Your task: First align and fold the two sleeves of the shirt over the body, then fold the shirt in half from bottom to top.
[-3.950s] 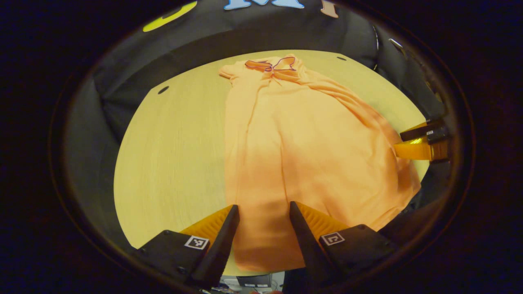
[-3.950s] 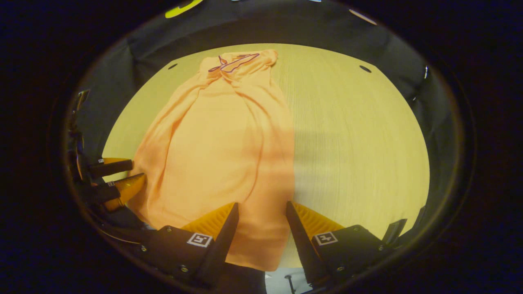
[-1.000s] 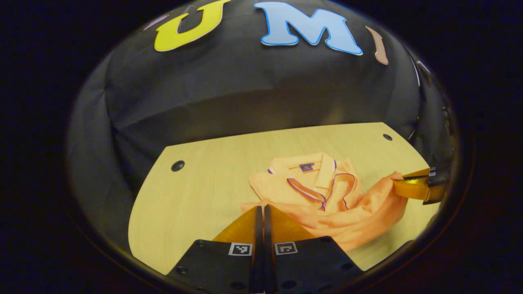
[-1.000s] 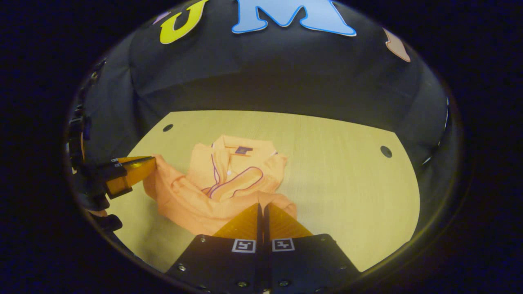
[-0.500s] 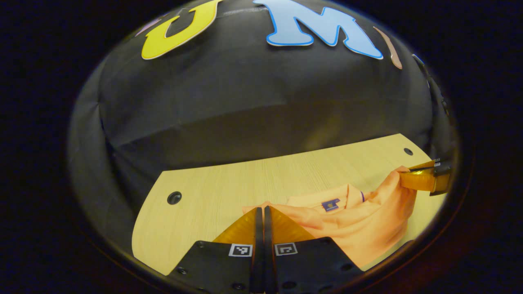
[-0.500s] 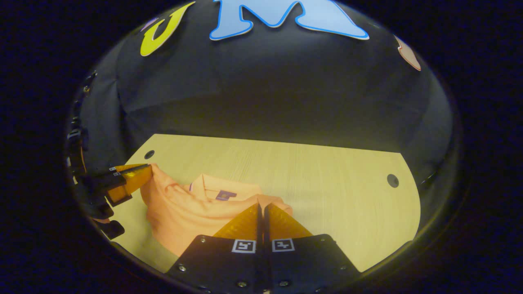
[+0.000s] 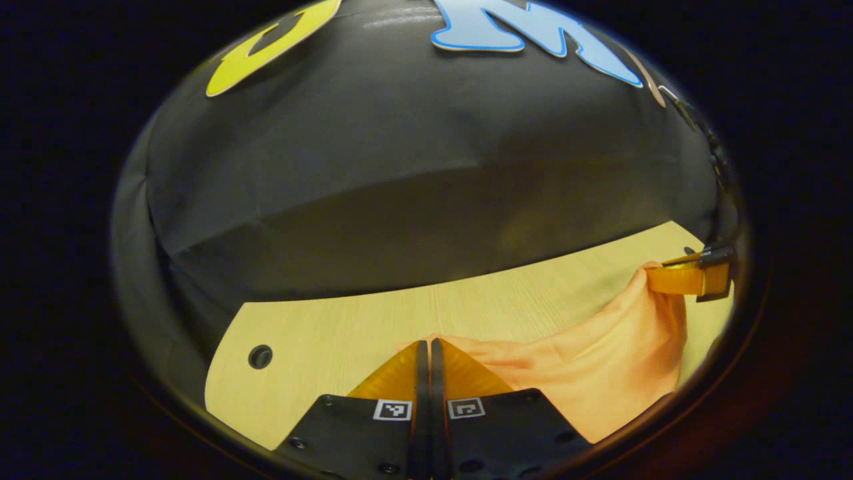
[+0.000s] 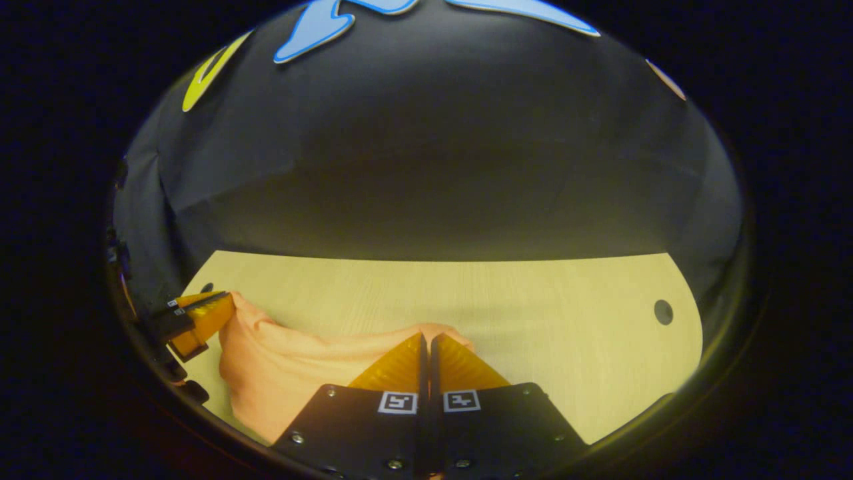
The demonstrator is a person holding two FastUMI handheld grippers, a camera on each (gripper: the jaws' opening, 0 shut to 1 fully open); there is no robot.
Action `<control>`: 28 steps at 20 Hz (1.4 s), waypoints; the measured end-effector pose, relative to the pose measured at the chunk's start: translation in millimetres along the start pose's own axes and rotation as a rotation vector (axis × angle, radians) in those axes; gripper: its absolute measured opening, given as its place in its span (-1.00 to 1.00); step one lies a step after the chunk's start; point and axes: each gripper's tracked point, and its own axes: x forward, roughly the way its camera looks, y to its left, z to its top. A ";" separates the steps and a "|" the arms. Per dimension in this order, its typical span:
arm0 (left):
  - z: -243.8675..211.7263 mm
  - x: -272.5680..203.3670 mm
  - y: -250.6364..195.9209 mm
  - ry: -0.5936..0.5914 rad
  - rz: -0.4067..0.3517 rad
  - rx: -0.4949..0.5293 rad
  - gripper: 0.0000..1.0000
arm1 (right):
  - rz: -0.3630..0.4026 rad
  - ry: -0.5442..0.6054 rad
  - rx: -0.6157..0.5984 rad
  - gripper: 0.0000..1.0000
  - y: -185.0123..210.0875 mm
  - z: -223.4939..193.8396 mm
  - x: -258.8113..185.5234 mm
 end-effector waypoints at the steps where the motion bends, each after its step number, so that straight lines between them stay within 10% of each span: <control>1: -4.4 5.8 -1.7 0.006 -0.001 0.002 -0.90 | -0.004 0.011 0.000 -0.99 -0.9 -4.4 6.8; 10: -28.4 22.3 -6.3 0.048 -0.015 0.015 -0.81 | -0.030 0.048 -0.027 -0.96 9.9 -11.5 14.8; 16: -27.9 8.5 -10.4 0.064 -0.037 0.000 0.01 | -0.041 0.032 -0.024 -0.48 13.3 0.5 -5.0; 28: 25.8 -93.9 -6.1 -0.034 -0.031 -0.059 0.12 | -0.043 -0.078 -0.034 -0.48 22.2 24.1 -102.3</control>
